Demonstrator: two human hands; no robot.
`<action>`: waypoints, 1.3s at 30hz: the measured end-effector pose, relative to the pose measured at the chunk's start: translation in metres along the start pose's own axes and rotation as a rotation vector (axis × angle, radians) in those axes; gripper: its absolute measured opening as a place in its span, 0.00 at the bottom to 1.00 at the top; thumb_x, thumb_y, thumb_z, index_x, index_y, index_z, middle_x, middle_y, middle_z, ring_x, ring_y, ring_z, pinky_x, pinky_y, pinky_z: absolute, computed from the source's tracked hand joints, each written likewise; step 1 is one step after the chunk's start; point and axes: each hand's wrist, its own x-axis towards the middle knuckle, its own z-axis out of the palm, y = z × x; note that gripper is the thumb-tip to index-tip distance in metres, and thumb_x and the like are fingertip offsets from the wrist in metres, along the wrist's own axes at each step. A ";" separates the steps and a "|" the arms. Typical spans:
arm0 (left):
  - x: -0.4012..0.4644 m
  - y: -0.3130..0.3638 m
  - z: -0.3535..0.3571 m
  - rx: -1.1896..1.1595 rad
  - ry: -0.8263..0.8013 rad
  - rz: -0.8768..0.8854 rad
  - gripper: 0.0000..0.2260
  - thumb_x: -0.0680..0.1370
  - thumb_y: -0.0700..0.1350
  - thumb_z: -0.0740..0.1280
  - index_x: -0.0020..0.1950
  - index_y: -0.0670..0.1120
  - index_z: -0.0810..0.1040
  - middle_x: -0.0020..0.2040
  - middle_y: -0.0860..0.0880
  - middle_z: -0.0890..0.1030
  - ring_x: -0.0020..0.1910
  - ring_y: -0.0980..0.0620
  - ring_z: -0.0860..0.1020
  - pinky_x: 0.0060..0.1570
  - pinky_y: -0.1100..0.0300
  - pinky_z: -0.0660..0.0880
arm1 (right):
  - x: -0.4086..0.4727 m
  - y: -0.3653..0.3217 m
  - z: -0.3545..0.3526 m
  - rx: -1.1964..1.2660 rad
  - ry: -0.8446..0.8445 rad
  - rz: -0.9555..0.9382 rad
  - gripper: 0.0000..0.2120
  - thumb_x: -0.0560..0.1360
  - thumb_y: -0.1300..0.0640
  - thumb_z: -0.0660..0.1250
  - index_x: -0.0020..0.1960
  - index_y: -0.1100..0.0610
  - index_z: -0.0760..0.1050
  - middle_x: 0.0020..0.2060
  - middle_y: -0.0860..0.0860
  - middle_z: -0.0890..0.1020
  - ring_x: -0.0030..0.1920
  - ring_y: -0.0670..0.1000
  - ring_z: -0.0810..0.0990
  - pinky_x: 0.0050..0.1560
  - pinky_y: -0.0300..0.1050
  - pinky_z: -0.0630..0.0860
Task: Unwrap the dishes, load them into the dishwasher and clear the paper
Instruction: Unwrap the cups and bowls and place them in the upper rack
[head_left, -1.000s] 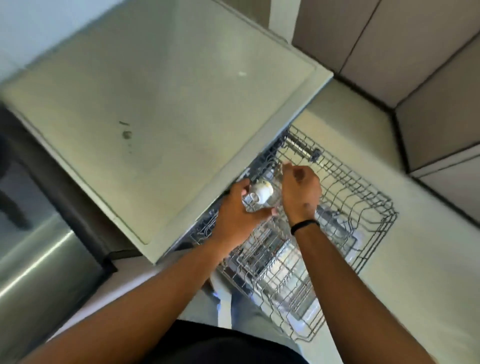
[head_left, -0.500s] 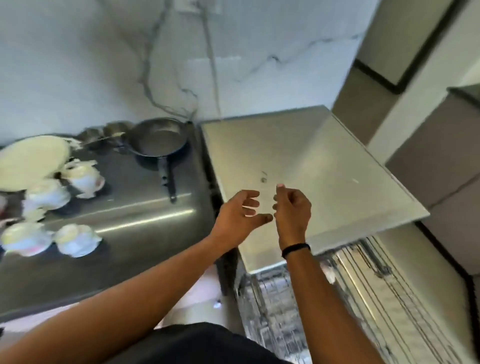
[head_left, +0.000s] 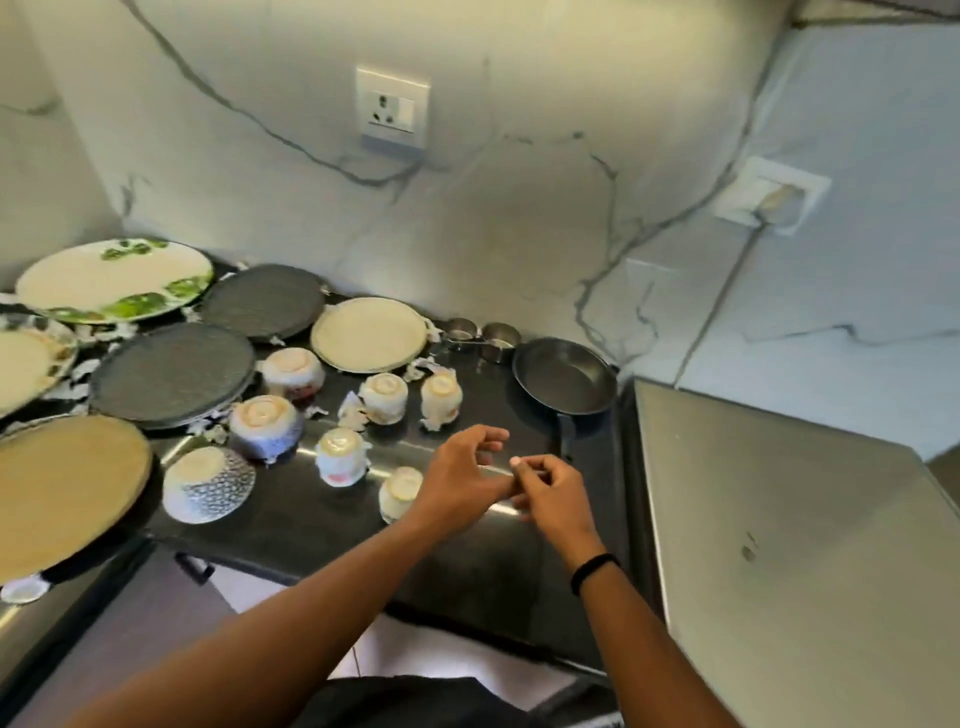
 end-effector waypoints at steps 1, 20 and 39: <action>0.002 -0.007 -0.011 0.020 0.007 0.001 0.27 0.69 0.49 0.79 0.66 0.52 0.77 0.57 0.54 0.80 0.55 0.58 0.78 0.55 0.58 0.79 | 0.004 -0.003 0.011 -0.016 -0.037 0.005 0.07 0.79 0.50 0.69 0.47 0.54 0.79 0.36 0.53 0.84 0.36 0.51 0.83 0.34 0.44 0.77; 0.001 -0.094 -0.085 0.381 -0.091 -0.097 0.22 0.71 0.56 0.74 0.63 0.55 0.75 0.59 0.57 0.76 0.59 0.56 0.76 0.57 0.56 0.76 | 0.009 0.004 0.100 -0.018 -0.159 0.351 0.13 0.80 0.46 0.67 0.53 0.56 0.77 0.42 0.50 0.81 0.37 0.50 0.79 0.38 0.45 0.79; 0.000 -0.095 -0.083 0.257 -0.008 -0.150 0.19 0.68 0.63 0.72 0.52 0.53 0.79 0.44 0.55 0.83 0.45 0.58 0.81 0.44 0.54 0.80 | 0.023 0.000 0.122 0.184 -0.050 0.445 0.14 0.78 0.50 0.71 0.45 0.62 0.79 0.42 0.61 0.84 0.39 0.57 0.86 0.40 0.50 0.85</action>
